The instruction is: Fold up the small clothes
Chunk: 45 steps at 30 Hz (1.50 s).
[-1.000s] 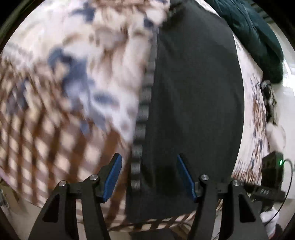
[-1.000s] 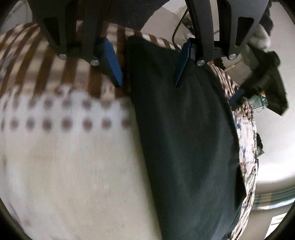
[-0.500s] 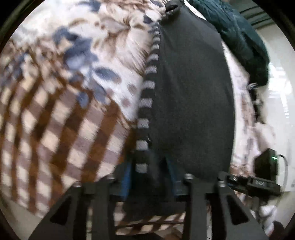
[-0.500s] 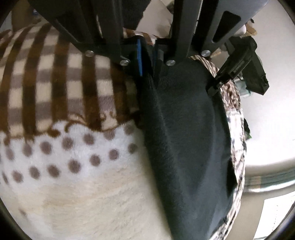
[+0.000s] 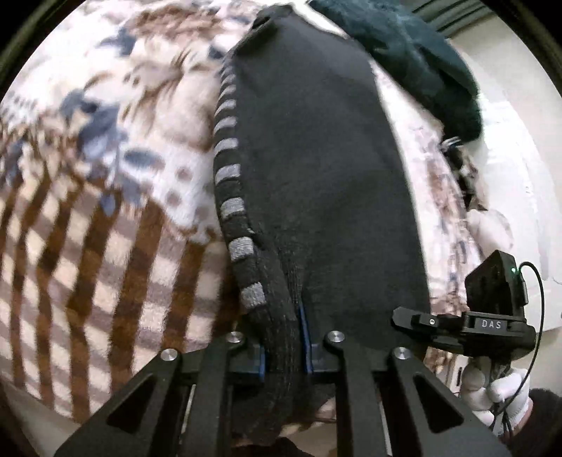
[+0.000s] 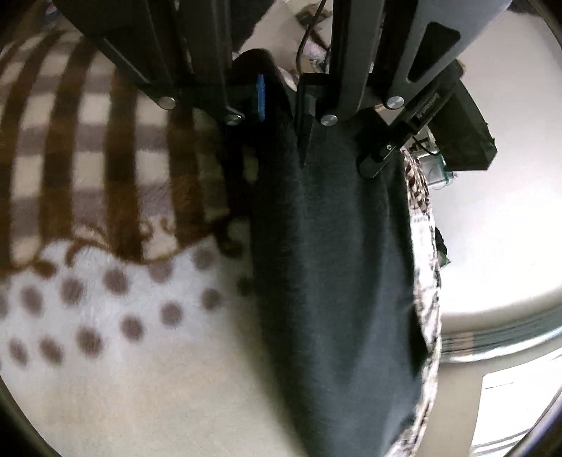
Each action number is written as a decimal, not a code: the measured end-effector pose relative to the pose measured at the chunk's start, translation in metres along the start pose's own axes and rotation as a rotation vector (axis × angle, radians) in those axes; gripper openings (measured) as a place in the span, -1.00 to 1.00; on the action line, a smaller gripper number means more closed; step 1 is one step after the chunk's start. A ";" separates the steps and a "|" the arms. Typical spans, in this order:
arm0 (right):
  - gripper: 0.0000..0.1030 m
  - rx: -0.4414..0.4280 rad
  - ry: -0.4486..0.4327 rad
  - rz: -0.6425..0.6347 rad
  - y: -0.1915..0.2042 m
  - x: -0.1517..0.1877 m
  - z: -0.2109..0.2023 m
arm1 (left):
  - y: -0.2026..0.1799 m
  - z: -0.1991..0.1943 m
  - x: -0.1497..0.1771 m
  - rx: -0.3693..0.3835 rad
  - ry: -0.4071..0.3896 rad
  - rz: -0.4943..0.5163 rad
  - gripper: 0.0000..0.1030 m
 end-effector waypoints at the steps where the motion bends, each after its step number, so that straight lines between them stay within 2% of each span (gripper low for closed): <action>1: -0.77 -0.007 -0.006 -0.012 0.007 -0.001 -0.003 | -0.005 -0.008 -0.007 0.008 -0.018 0.012 -0.78; 4: -0.77 -0.046 -0.042 -0.068 0.047 -0.012 -0.018 | -0.022 -0.033 -0.035 0.047 -0.087 0.042 -0.78; 8: -0.77 -0.088 -0.113 -0.096 0.101 -0.039 -0.039 | -0.043 -0.052 -0.089 0.105 -0.170 0.043 -0.78; 12: -0.78 -0.112 -0.203 -0.101 0.149 -0.084 -0.051 | -0.054 -0.041 -0.149 0.153 -0.208 0.025 -0.78; 17: -0.78 -0.108 -0.319 -0.133 0.203 -0.166 -0.050 | -0.060 -0.010 -0.220 0.203 -0.224 0.027 -0.77; 25: -0.78 -0.110 -0.425 -0.105 0.209 -0.292 -0.033 | -0.066 0.073 -0.319 0.230 -0.177 0.004 -0.77; 28: -0.78 -0.098 -0.450 -0.090 0.213 -0.345 -0.009 | -0.063 0.110 -0.355 0.230 -0.142 -0.042 -0.77; 32: -0.78 -0.108 -0.457 -0.073 0.212 -0.398 0.009 | -0.058 0.145 -0.394 0.255 -0.132 -0.105 -0.76; 33: -0.78 -0.111 -0.459 -0.069 0.213 -0.410 0.016 | -0.054 0.156 -0.403 0.280 -0.118 -0.142 -0.72; 34: -0.78 -0.114 -0.455 -0.058 0.211 -0.424 0.024 | -0.048 0.176 -0.415 0.315 -0.101 -0.208 -0.56; 35: -0.70 -0.122 -0.446 -0.022 0.206 -0.440 0.033 | -0.041 0.189 -0.423 0.329 -0.095 -0.263 -0.42; 36: -0.69 -0.146 -0.428 0.048 0.197 -0.458 0.044 | -0.031 0.200 -0.430 0.343 -0.095 -0.332 -0.08; 37: -0.58 -0.170 -0.423 0.106 0.187 -0.471 0.050 | -0.018 0.206 -0.436 0.366 -0.111 -0.411 0.15; 38: -0.20 -0.163 -0.444 0.127 0.177 -0.481 0.048 | -0.004 0.206 -0.440 0.376 -0.139 -0.474 0.18; 39: 0.05 -0.140 -0.471 0.124 0.170 -0.488 0.044 | 0.005 0.203 -0.442 0.371 -0.163 -0.495 0.18; 40: 0.41 -0.135 -0.478 0.109 0.166 -0.493 0.040 | 0.013 0.199 -0.441 0.350 -0.183 -0.484 0.18; 41: 0.45 -0.136 -0.461 0.091 0.165 -0.495 0.039 | 0.017 0.196 -0.439 0.305 -0.192 -0.438 0.18; 42: 0.45 -0.095 -0.433 0.047 0.163 -0.495 0.039 | 0.017 0.195 -0.435 0.250 -0.186 -0.368 0.18; 44: 0.45 0.042 -0.407 -0.094 0.161 -0.496 0.042 | 0.008 0.201 -0.432 0.158 -0.163 -0.202 0.18; 45: 0.45 0.079 -0.394 -0.145 0.161 -0.496 0.046 | -0.002 0.209 -0.430 0.129 -0.137 -0.110 0.18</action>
Point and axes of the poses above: each gripper's, at about its wrist camera, not at the fingertips, and z roughly the way its jaws point, y to its left, x to its underside, the point moved 8 cm from there along z, roughly the way its jaws point, and after that the axes turned 14 degrees about -y, right-handed, at the moved point
